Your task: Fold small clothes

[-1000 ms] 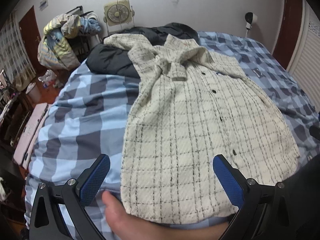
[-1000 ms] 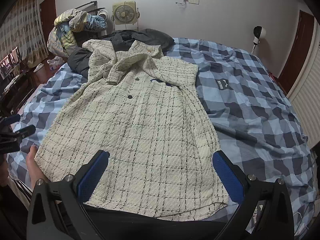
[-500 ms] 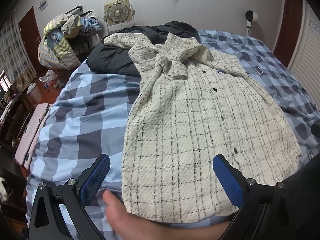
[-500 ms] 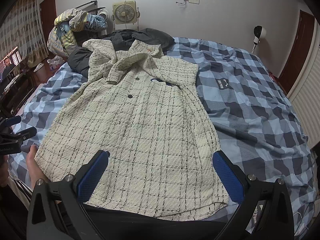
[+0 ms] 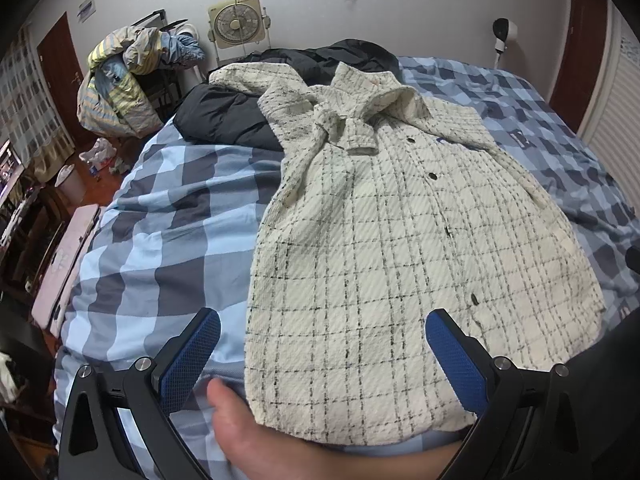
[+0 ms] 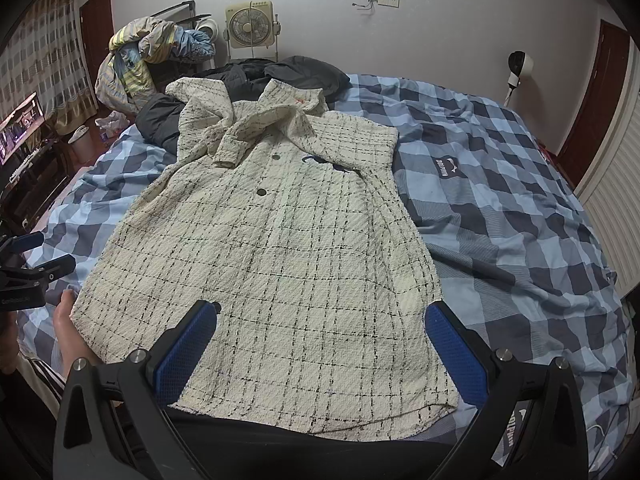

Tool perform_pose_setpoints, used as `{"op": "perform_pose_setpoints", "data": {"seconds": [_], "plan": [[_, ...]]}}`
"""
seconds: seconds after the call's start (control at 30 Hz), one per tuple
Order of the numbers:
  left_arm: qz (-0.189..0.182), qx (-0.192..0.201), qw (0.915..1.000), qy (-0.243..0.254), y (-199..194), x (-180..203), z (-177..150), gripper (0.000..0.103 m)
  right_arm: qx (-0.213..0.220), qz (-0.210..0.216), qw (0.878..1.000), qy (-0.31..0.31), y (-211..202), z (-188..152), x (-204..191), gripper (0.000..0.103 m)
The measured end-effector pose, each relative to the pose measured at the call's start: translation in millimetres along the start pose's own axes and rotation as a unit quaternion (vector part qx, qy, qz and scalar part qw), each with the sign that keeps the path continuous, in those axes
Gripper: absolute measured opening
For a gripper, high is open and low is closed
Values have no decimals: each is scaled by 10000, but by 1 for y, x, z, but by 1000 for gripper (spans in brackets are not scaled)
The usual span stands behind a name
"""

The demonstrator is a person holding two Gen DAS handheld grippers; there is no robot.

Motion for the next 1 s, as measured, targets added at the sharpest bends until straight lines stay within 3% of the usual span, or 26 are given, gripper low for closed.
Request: {"op": "perform_pose_setpoints", "data": {"seconds": [0.5, 0.67, 0.73, 0.9, 1.0], "plan": [[-23, -227, 9997, 91, 14, 3, 5, 103, -121, 7, 9999, 27, 0, -3, -4, 102], [392, -310, 9968, 622, 31, 5, 20, 103, -255, 77, 9996, -35, 2, -2, -2, 102], [414, -236, 9968, 638, 33, 5, 27, 103, -336, 195, 9992, -119, 3, -1, -5, 102], [355, -337, 9986, 200, 36, -14, 28, 103, -1120, 1066, 9879, -151, 20, 1, -26, 102], [670, -470, 9966, -7, 40, -36, 26, 103, -1516, 1282, 9801, -3, 41, 18, -44, 102]]}}
Point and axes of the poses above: each gripper's, at about its wrist camera, not at the fingertips, and y roughly the way its jaws point, x to its right, z to its top, the point moved 9 cm from there along y, roughly the way its jaws point, and after that the axes turned 11 degrees about -z, right-handed, at the moved point
